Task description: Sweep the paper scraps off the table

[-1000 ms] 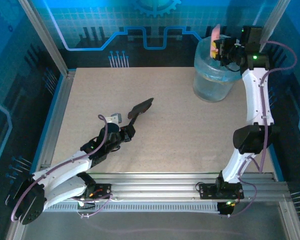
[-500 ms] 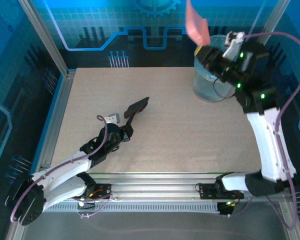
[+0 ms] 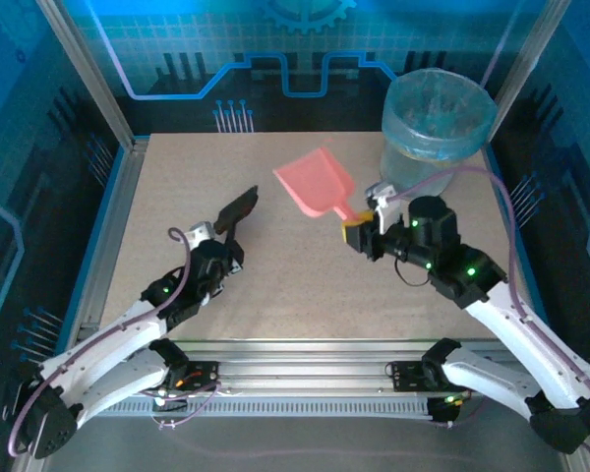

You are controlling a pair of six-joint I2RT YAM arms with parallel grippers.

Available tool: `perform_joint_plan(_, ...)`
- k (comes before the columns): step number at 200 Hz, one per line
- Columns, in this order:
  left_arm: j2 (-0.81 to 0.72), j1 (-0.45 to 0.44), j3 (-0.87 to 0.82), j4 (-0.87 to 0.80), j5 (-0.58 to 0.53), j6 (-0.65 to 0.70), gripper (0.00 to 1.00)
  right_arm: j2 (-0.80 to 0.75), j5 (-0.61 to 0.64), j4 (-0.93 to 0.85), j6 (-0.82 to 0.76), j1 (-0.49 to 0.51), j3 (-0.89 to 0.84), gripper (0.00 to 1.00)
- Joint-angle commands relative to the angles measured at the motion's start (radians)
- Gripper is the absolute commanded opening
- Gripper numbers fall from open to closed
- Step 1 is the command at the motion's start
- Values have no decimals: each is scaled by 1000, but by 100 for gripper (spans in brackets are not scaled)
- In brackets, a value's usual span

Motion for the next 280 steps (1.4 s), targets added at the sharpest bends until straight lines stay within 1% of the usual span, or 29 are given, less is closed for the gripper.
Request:
perform_joint_plan(1,-49,-3,77,-101,-132,-34,0,-26,153,70,-55,53,-85,0)
perform_joint_plan(32,-49,-2,133,-186,-194,-28,0,12,345,81,-21,95,-189,0)
perform_joint_plan(63,-12,-1,146,-204,-208,0,0,68,414,170,43,101,-306,0)
perform_joint_plan(84,47,-1,170,-207,-179,33,0,115,490,234,72,107,-371,0)
perform_joint_plan(112,146,-2,202,-207,-73,74,0,173,561,319,101,106,-421,0)
perform_joint_plan(120,170,-2,204,-205,-49,77,0,194,572,343,110,103,-426,2)
perform_joint_plan(138,209,-2,206,-193,-5,84,0,256,553,389,120,86,-424,5)
perform_joint_plan(169,266,-1,199,-183,38,104,0,371,499,446,136,55,-400,7)
perform_joint_plan(192,287,-3,167,-144,82,113,0,441,472,492,146,26,-401,13)
perform_joint_plan(204,290,-5,153,-125,111,119,4,470,467,503,154,13,-401,15)
perform_joint_plan(224,281,-8,114,-52,191,146,15,494,455,535,159,6,-411,17)
perform_joint_plan(232,281,-9,97,-18,218,151,18,499,453,553,161,5,-417,21)
perform_joint_plan(248,305,-12,91,-5,230,152,18,513,463,579,169,2,-426,28)
perform_joint_plan(280,389,-23,115,8,264,172,17,560,445,607,178,-12,-411,29)
